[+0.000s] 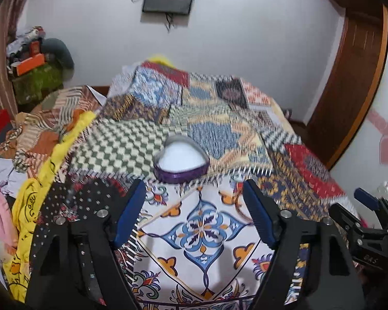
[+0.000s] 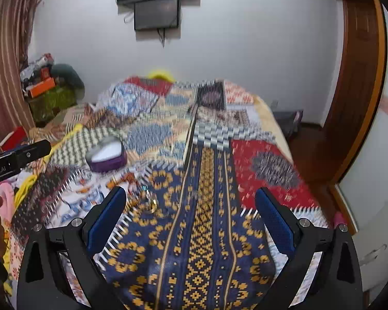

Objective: Organize jewelry
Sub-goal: 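Lower the left tool onto the red-and-gold bracelet and close it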

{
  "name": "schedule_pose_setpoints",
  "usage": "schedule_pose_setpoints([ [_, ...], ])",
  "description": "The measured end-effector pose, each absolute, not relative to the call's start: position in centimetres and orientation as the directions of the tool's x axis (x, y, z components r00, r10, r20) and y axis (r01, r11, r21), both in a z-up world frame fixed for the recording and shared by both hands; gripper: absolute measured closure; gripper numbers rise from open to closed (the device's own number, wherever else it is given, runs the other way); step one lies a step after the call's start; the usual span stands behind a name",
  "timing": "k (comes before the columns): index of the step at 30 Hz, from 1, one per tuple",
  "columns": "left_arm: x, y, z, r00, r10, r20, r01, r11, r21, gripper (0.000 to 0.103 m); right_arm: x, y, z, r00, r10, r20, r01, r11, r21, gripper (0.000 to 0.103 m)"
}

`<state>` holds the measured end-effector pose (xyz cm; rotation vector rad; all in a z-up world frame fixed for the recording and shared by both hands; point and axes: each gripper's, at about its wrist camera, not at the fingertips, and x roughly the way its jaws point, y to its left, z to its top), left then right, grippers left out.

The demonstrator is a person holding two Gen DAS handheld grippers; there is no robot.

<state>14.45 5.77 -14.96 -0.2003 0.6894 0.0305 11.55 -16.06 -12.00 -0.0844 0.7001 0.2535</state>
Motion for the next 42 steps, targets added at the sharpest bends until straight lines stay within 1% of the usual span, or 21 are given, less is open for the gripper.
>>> schedule_pose_setpoints([
  [2, 14.9, 5.2, -15.9, 0.752, -0.067, -0.655, -0.063, 0.983, -0.174, 0.029, 12.0, -16.0, -12.9, 0.709, 0.214, -0.672, -0.273, 0.962, 0.018, 0.015],
  [4, 15.7, 4.6, -16.7, 0.734, -0.101, -0.671, -0.033, 0.982, -0.183, 0.035, 12.6, -15.8, -13.6, 0.681, 0.234, -0.694, -0.291, 0.956, 0.037, 0.022],
  [5, 16.1, 4.3, -17.1, 0.723, -0.118, -0.681, -0.018, 0.982, -0.189, 0.036, 13.0, -15.7, -13.9, 0.663, 0.249, -0.706, -0.303, 0.952, 0.052, 0.027],
  [6, 16.4, 4.2, -17.4, 0.715, -0.131, -0.687, -0.007, 0.981, -0.194, 0.041, 13.3, -15.7, -14.2, 0.646, 0.266, -0.715, -0.314, 0.947, 0.068, 0.032],
  [7, 16.6, 4.0, -17.6, 0.707, -0.141, -0.693, 0.003, 0.981, -0.196, 0.045, 13.7, -15.5, -14.5, 0.638, 0.276, -0.719, -0.321, 0.944, 0.078, 0.034],
  [10, 17.5, 3.1, -18.4, 0.682, -0.177, -0.709, 0.041, 0.978, -0.204, 0.051, 14.4, -15.2, -15.0, 0.611, 0.301, -0.732, -0.341, 0.935, 0.1, 0.042],
  [14, 18.4, 2.2, -18.8, 0.664, -0.211, -0.717, 0.082, 0.974, -0.21, 0.058, 15.2, -14.8, -15.6, 0.587, 0.313, -0.747, -0.362, 0.926, 0.104, 0.055],
  [18, 19.8, 1.7, -19.5, 0.641, -0.23, -0.733, 0.105, 0.971, -0.213, 0.071, 15.9, -15.4, -15.9, 0.589, 0.308, -0.747, -0.351, 0.93, 0.106, 0.056],
  [25, 21.6, 0.8, -20.6, 0.62, -0.252, -0.743, 0.131, 0.967, -0.218, 0.075, 17.6, -17.1, -16.2, 0.587, 0.286, -0.758, -0.311, 0.943, 0.115, 0.06],
  [30, 22.4, 0.6, -21.4, 0.609, -0.257, -0.75, 0.132, 0.966, -0.224, 0.075, 18.6, -17.7, -16.7, 0.561, 0.312, -0.767, -0.309, 0.938, 0.156, 0.069],
  [33, 22.7, 0.6, -22.0, 0.599, -0.264, -0.756, 0.133, 0.964, -0.23, 0.075, 18.9, -17.4, -17.0, 0.546, 0.321, -0.774, -0.319, 0.934, 0.162, 0.079],
  [35, 22.8, 0.5, -22.2, 0.601, -0.263, -0.755, 0.136, 0.964, -0.227, 0.077, 18.9, -17.2, -17.2, 0.549, 0.314, -0.775, -0.323, 0.934, 0.151, 0.081],
  [36, 22.9, 0.4, -22.3, 0.602, -0.264, -0.754, 0.139, 0.964, -0.226, 0.079, 18.9, -17.2, -17.3, 0.55, 0.314, -0.774, -0.327, 0.934, 0.147, 0.083],
  [37, 22.9, 0.3, -22.3, 0.604, -0.263, -0.753, 0.139, 0.964, -0.225, 0.085, 18.9, -17.2, -17.3, 0.551, 0.313, -0.774, -0.327, 0.934, 0.144, 0.084],
  [39, 22.8, 0.3, -22.4, 0.604, -0.264, -0.752, 0.146, 0.964, -0.221, 0.095, 19.0, -17.2, -17.4, 0.551, 0.31, -0.775, -0.328, 0.934, 0.14, 0.09],
  [42, 22.6, 0.2, -22.3, 0.611, -0.268, -0.745, 0.154, 0.963, -0.22, 0.097, 19.0, -17.3, -17.3, 0.551, 0.315, -0.772, -0.33, 0.933, 0.145, 0.094],
])
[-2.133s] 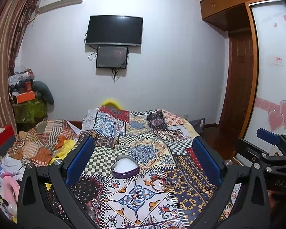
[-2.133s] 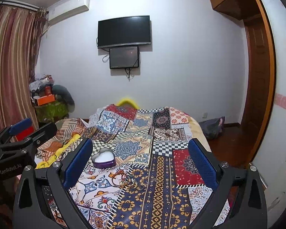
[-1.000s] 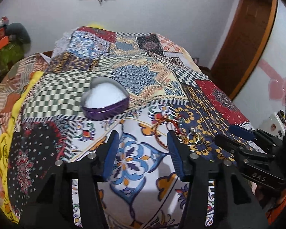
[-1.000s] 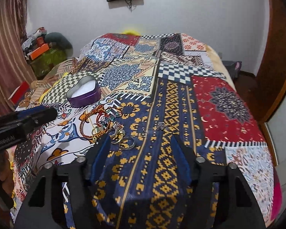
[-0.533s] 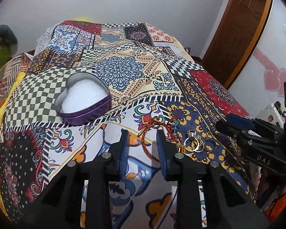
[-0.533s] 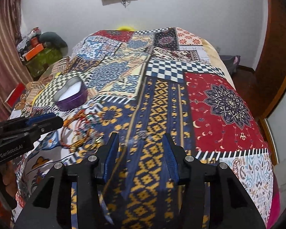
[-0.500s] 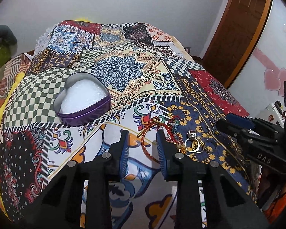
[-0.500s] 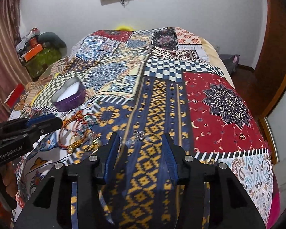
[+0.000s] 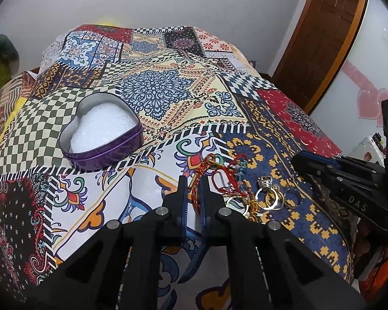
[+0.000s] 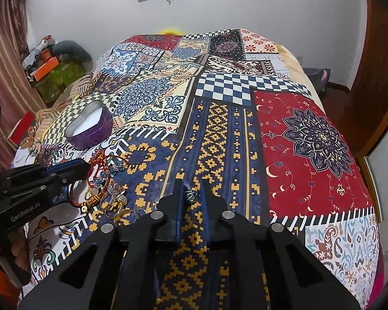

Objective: Organize jewelry
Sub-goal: 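Lower the left tool onto the red-and-gold bracelet and close it, then carry the bracelet in the left tool over the purple heart tin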

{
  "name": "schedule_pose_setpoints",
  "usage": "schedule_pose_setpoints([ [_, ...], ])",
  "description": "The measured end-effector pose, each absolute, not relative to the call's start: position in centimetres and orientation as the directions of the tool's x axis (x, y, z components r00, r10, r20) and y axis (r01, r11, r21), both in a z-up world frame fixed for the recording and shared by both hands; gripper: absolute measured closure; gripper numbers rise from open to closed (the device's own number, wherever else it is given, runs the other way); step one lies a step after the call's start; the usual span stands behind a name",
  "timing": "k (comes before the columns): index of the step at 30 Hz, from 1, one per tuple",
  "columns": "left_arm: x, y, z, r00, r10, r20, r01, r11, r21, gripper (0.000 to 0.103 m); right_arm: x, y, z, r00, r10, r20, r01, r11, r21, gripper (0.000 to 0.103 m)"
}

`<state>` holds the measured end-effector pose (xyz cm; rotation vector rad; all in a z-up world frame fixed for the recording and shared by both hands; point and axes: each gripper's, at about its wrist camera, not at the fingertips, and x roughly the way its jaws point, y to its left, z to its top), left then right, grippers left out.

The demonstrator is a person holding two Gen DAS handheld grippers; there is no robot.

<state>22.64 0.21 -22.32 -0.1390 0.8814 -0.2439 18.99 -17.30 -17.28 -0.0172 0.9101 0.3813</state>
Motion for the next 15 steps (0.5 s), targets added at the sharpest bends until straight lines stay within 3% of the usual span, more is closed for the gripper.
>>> schedule_pose_setpoints([
  [15, 20.5, 0.9, -19.2, 0.673, -0.263, -0.691, 0.148, 0.964, -0.222, 0.099, 17.8, -17.6, -14.0, 0.616, 0.32, -0.72, -0.333, 0.934, 0.131, 0.094],
])
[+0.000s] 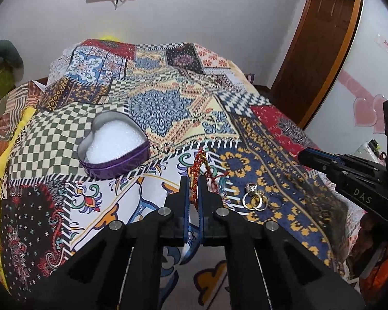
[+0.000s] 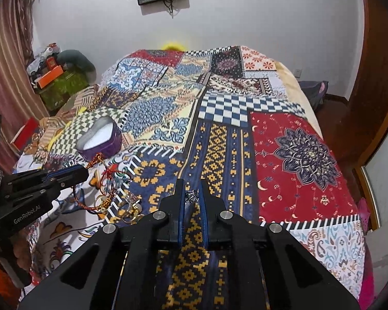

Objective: Organize jewelry
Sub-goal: 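Carry the bracelet in the left tool over the purple heart tin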

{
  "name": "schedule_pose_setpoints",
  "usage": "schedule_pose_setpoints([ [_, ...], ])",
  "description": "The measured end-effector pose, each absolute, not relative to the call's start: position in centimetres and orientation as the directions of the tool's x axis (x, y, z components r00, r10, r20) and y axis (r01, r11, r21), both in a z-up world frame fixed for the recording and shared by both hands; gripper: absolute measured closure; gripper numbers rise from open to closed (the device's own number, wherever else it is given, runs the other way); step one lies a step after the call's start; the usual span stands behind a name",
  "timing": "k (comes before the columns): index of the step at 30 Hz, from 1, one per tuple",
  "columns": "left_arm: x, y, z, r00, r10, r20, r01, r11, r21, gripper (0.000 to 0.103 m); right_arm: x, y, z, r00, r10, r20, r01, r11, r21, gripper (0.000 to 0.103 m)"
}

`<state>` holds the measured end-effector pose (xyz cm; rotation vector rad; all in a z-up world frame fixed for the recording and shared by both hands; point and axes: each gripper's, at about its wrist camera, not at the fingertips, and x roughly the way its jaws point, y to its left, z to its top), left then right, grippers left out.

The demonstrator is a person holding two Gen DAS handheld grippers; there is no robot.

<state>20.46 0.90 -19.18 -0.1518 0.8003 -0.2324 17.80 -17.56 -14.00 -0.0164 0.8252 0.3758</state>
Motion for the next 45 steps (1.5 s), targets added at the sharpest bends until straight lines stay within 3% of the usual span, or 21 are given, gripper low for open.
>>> schedule_pose_setpoints([
  [13, 17.7, 2.2, -15.7, 0.727, -0.257, -0.636, 0.137, 0.963, -0.233, 0.099, 16.1, -17.1, -10.9, 0.666, 0.336, -0.666, -0.34, 0.932, 0.13, 0.094],
  [31, 16.3, 5.4, -11.3, 0.82, -0.159, -0.55, 0.08, 0.983, -0.165, 0.099, 16.0, -13.0, -7.3, 0.711, 0.39, -0.586, -0.415, 0.905, 0.098, 0.094],
  [45, 19.1, 8.8, -12.8, 0.811, -0.062, -0.582, -0.007, 0.993, -0.116, 0.099, 18.9, -7.8, -7.9, 0.671, 0.441, -0.597, -0.493, 0.866, 0.085, 0.094],
])
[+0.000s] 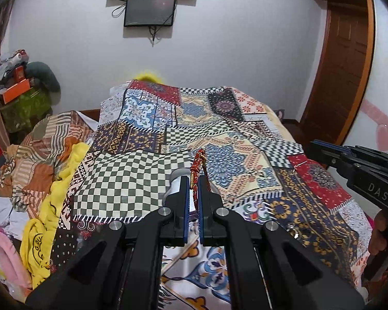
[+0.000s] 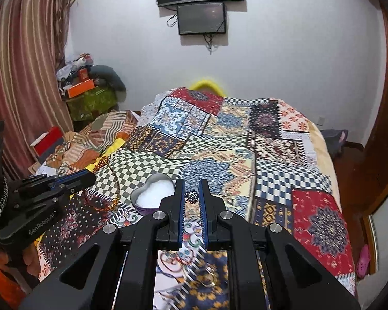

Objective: Organize jewelry
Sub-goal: 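Carry the bracelet in the left tool over the purple heart tin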

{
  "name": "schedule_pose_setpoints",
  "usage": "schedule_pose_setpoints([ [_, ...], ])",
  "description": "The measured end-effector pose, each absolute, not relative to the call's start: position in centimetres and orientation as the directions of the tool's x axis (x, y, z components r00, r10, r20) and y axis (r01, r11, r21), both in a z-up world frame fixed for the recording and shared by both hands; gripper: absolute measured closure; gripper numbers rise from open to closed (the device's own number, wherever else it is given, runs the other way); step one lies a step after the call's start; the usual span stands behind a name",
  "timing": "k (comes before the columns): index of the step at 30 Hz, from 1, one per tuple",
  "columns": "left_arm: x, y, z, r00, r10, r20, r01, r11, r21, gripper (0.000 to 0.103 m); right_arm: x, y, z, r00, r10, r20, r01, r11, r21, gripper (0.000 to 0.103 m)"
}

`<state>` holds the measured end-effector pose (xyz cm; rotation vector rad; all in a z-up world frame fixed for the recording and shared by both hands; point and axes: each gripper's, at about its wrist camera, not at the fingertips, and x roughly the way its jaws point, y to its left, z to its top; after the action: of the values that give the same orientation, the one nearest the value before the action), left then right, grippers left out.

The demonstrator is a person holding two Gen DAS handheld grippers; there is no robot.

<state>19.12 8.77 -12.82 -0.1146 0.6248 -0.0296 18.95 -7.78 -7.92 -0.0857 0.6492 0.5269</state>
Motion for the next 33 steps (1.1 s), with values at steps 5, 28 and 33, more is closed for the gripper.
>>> schedule_pose_setpoints([
  [5, 20.7, 9.6, -13.9, 0.8, -0.054, -0.597, -0.019, 0.993, -0.115, 0.099, 20.6, -6.2, -8.8, 0.627, 0.463, -0.627, -0.516, 0.849, 0.111, 0.094],
  [28, 28.8, 11.9, -21.1, 0.676, -0.173, -0.716, 0.009, 0.974, -0.227, 0.099, 26.0, 0.3, -13.4, 0.446, 0.442, -0.778, -0.653, 0.755, 0.055, 0.094],
  [33, 29.4, 12.0, -22.3, 0.649, -0.183, -0.739, 0.012, 0.973, -0.23, 0.099, 27.1, 0.9, -15.2, 0.376, 0.423, -0.824, -0.677, 0.733, 0.067, 0.094],
])
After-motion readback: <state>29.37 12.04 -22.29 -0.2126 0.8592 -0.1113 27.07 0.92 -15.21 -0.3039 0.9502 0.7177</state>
